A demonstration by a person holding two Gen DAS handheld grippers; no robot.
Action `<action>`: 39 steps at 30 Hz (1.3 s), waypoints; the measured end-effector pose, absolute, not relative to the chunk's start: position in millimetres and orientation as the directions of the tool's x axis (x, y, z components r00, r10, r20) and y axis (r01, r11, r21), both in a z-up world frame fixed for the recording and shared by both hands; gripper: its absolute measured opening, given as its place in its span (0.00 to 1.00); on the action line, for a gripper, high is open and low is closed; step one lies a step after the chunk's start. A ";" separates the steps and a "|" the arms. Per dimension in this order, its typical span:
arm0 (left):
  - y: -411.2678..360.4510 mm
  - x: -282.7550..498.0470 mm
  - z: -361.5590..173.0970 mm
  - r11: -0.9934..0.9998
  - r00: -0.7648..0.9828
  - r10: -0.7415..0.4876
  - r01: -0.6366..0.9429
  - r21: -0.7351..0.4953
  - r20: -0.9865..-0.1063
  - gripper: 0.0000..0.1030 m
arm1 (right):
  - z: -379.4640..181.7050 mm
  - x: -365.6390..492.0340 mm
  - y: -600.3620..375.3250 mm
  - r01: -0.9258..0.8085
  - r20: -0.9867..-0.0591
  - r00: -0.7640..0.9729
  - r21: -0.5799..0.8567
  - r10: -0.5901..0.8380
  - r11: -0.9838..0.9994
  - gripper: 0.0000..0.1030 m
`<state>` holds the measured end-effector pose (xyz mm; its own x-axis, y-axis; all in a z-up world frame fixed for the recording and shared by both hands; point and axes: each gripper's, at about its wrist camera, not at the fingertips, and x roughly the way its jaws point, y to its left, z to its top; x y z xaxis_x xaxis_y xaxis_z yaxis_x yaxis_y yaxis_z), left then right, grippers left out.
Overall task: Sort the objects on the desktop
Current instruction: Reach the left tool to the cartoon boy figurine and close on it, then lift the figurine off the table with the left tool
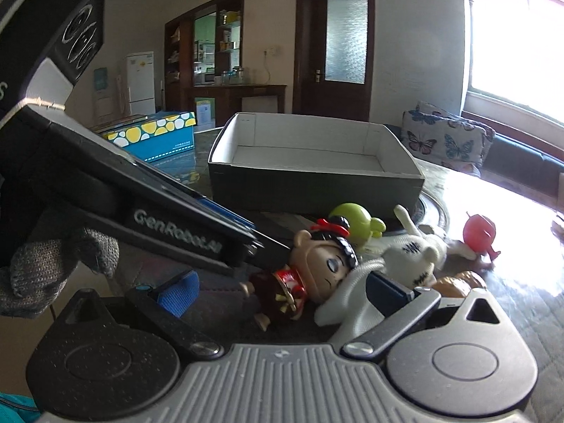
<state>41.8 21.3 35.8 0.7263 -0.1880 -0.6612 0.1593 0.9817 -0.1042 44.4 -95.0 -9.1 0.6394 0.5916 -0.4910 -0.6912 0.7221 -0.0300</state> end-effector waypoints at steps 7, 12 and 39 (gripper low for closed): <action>20.9 55.8 31.2 0.973 0.688 -0.229 0.187 -0.136 -0.689 0.37 | -15.2 55.8 -82.3 -0.717 -0.510 0.616 -0.048 0.601 0.695 0.99; 20.7 63.5 26.5 0.970 0.666 -0.239 0.196 -0.143 -0.707 0.37 | -22.1 60.0 -79.7 -0.722 -0.531 0.601 -0.041 0.597 0.690 0.99; 29.4 71.7 26.3 0.954 0.627 -0.301 0.208 -0.217 -0.718 0.37 | -16.5 55.4 -97.8 -0.690 -0.520 0.662 -0.141 0.540 0.710 1.00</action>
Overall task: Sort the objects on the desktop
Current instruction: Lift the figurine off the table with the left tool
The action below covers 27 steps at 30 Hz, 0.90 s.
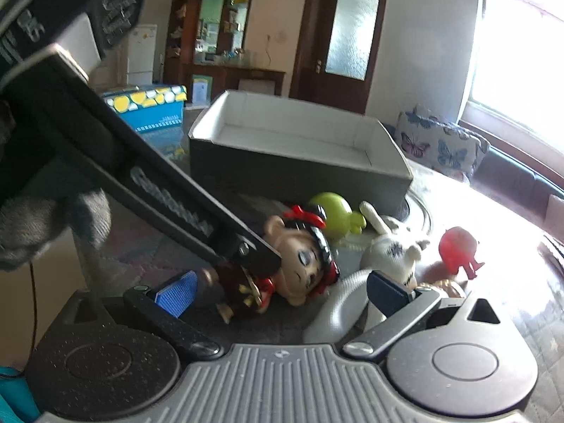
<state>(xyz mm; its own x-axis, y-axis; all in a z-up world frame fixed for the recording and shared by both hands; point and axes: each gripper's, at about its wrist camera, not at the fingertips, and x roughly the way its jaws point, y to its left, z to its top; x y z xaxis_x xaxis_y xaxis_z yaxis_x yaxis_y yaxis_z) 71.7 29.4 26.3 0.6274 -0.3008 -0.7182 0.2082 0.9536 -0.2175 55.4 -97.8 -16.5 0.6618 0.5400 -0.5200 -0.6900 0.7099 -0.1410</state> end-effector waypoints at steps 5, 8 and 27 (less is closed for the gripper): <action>28.4 73.0 27.0 0.950 0.619 -0.313 0.216 -0.227 -0.721 0.37 | -20.8 61.5 -87.3 -0.718 -0.535 0.638 -0.155 0.554 0.679 1.00; 27.7 72.8 27.1 0.948 0.615 -0.318 0.222 -0.228 -0.721 0.37 | -26.9 66.0 -83.1 -0.719 -0.551 0.631 -0.153 0.545 0.678 1.00; 34.5 75.1 23.5 0.935 0.605 -0.354 0.234 -0.266 -0.713 0.41 | -37.5 76.1 -77.7 -0.715 -0.571 0.622 -0.134 0.537 0.686 0.89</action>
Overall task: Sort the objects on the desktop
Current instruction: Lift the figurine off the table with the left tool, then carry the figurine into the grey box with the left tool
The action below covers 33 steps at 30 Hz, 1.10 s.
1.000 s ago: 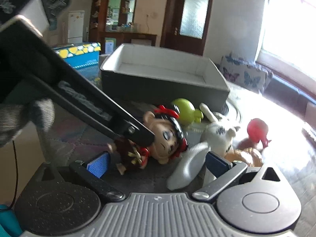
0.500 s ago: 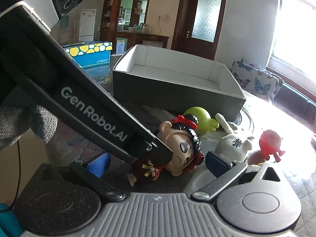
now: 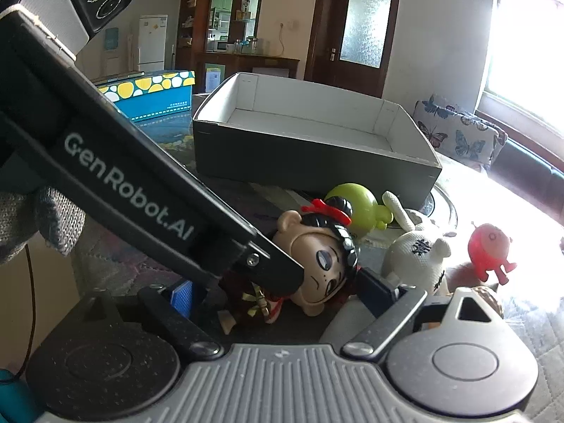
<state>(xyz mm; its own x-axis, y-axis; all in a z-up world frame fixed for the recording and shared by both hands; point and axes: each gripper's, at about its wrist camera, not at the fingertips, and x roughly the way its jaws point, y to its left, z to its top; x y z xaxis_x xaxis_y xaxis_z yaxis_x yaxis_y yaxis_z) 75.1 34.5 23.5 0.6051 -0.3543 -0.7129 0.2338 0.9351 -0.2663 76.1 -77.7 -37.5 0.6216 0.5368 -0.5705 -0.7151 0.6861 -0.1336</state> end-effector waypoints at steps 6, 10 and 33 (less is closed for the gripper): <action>32.5 71.5 24.0 0.935 0.614 -0.353 0.246 -0.254 -0.706 0.39 | -36.5 73.9 -76.8 -0.708 -0.568 0.628 -0.133 0.532 0.694 0.89; 33.7 65.0 29.5 0.932 0.623 -0.362 0.256 -0.256 -0.694 0.34 | -32.2 68.8 -78.4 -0.707 -0.563 0.630 -0.129 0.535 0.696 0.89; 50.1 62.7 48.4 0.922 0.656 -0.385 0.246 -0.299 -0.649 0.32 | -13.3 70.4 -71.9 -0.700 -0.538 0.646 -0.133 0.542 0.702 0.88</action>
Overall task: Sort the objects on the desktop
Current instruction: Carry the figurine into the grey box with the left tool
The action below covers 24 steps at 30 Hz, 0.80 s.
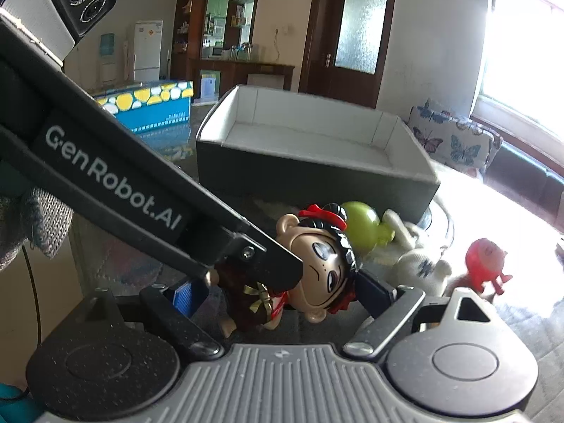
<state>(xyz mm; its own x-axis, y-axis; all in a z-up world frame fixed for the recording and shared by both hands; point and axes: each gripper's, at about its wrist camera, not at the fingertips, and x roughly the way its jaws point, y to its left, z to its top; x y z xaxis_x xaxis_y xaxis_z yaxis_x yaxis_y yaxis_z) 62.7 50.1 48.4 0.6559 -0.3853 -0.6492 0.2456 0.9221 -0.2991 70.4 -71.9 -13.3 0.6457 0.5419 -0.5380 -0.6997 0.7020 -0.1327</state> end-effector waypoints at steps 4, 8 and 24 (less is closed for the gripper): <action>56.6 70.8 70.7 0.917 0.693 -0.395 0.260 -0.303 -0.602 0.32 | 10.9 80.4 -70.2 -0.693 -0.499 0.670 -0.153 0.550 0.705 0.88; 68.1 95.7 89.7 0.916 0.721 -0.395 0.262 -0.304 -0.569 0.32 | 30.6 104.7 -60.6 -0.686 -0.472 0.689 -0.182 0.550 0.704 0.88; 134.0 247.3 75.5 0.889 0.695 -0.405 0.149 -0.433 -0.594 0.32 | 30.1 261.1 -7.3 -0.651 -0.560 0.662 -0.102 0.498 0.752 0.88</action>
